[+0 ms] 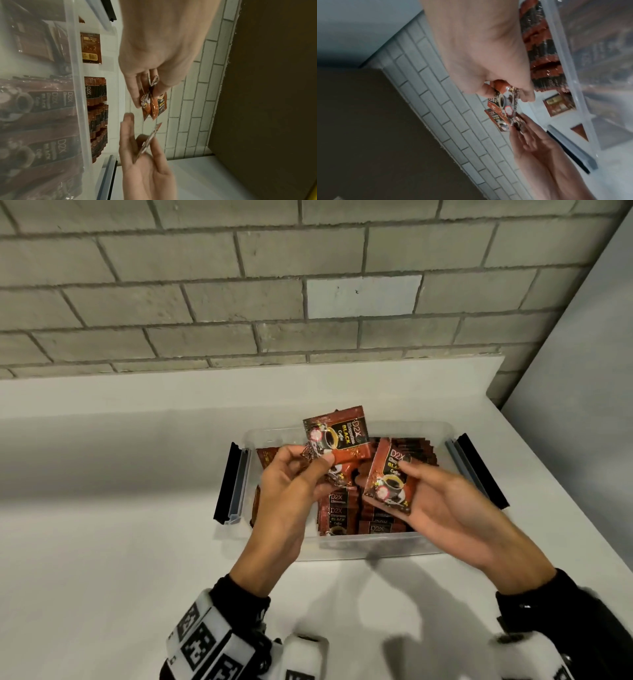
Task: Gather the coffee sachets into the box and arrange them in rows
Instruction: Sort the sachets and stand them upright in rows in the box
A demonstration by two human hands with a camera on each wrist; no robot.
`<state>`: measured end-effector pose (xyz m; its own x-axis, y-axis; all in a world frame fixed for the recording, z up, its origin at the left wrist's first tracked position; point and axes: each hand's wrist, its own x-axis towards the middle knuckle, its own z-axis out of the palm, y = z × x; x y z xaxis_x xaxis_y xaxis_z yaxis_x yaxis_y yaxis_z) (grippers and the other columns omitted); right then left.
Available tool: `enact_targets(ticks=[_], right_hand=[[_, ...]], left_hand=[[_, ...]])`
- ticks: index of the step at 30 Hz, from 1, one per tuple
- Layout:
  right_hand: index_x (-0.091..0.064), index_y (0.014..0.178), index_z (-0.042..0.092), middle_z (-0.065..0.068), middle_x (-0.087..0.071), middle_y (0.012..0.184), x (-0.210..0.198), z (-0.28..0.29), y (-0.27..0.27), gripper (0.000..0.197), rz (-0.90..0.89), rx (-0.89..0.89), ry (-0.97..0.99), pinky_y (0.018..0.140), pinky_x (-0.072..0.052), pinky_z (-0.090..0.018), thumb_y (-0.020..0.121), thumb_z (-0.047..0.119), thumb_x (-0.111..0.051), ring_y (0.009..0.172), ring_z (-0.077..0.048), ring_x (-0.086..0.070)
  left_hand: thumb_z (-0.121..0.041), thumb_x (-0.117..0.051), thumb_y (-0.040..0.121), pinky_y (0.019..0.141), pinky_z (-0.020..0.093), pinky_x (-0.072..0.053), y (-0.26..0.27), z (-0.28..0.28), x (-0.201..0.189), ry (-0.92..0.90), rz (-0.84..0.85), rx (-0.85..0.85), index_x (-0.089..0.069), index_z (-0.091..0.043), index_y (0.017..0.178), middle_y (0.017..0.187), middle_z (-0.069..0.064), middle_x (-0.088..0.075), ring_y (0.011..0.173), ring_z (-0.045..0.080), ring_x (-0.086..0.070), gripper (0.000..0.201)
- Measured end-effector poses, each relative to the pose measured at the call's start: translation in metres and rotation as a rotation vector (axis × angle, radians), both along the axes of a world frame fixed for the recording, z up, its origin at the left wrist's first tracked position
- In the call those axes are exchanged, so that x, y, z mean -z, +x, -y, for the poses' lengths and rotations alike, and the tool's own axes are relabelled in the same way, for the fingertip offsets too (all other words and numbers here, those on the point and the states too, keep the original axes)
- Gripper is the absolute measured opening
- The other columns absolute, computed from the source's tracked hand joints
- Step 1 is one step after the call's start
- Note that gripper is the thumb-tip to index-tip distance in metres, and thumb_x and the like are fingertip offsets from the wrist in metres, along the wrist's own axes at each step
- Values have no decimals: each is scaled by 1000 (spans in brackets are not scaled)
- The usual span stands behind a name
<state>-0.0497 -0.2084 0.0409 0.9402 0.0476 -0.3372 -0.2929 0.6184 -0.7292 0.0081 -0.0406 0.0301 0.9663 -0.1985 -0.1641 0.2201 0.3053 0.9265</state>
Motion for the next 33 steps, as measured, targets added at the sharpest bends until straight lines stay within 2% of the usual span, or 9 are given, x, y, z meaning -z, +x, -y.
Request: enact_targets(ticks=[7,10,13,16,18,21,26,31,33], right_hand=[[-44,131,6,-13,-66,120,9,-27,12,34,94,177,60,102,-42,-35,98,13,-42,114,-21,-61],[-38,125,19,-8,-66,109,10,-35,22,32,124,296,-98,84,-50,-30,97,5,-44,96,-15,-65],[-32,133,36,-4,-68,104,8,-34,26,46,230,248,-346,83,-52,-30,99,6,-42,95,-13,-66],[-35,135,45,-2,-62,123,3,-35,28,51,360,147,-568,92,-51,-29,100,7,-37,103,-10,-64],[-43,134,38,1,-58,129,2,-41,31,49,416,110,-621,94,-49,-27,99,4,-33,109,-9,-61],[-46,128,35,-8,-52,131,5,-49,38,45,401,108,-612,91,-49,-25,96,6,-34,113,-13,-58],[-35,120,32,-12,-44,130,-5,-48,56,30,396,25,-742,72,-54,-20,98,12,-38,109,-20,-58],[-34,116,26,8,-58,97,-53,-23,78,33,458,-342,-1379,60,-49,-18,91,21,-57,76,-5,-59],[-40,113,23,9,-58,92,-58,-19,87,37,412,-550,-1577,63,-48,-22,86,28,-64,79,-8,-58]], left_hand=[[3,-59,88,74,26,-56,-18,17,9,79,140,19,-37,-17,118,114,5,-64,91,11,-68,42],[13,-53,86,82,30,-54,-20,15,7,198,246,122,-31,-23,133,113,-2,-61,95,11,-66,64],[12,-51,84,76,22,-53,-16,10,-4,261,242,214,-28,-29,136,110,-11,-58,84,-2,-64,70],[-3,-54,88,88,29,-52,-9,4,-16,295,224,248,-31,-37,133,112,-10,-58,94,-2,-61,61],[-5,-49,90,71,15,-50,-8,5,-19,404,281,291,-35,-33,126,101,-8,-58,78,-5,-58,48],[-8,-44,91,57,6,-46,-5,8,-18,579,346,311,-31,-26,128,115,1,-44,88,1,-52,43],[-12,-50,94,85,38,-56,15,-3,-28,581,283,391,-38,-22,118,113,9,-56,101,19,-62,28],[-6,-57,91,71,14,-55,45,-13,-44,553,244,438,-53,-11,114,102,5,-67,91,13,-68,24],[-6,-56,92,74,14,-55,46,-12,-40,628,213,561,-55,-14,105,104,7,-65,96,16,-66,15]])
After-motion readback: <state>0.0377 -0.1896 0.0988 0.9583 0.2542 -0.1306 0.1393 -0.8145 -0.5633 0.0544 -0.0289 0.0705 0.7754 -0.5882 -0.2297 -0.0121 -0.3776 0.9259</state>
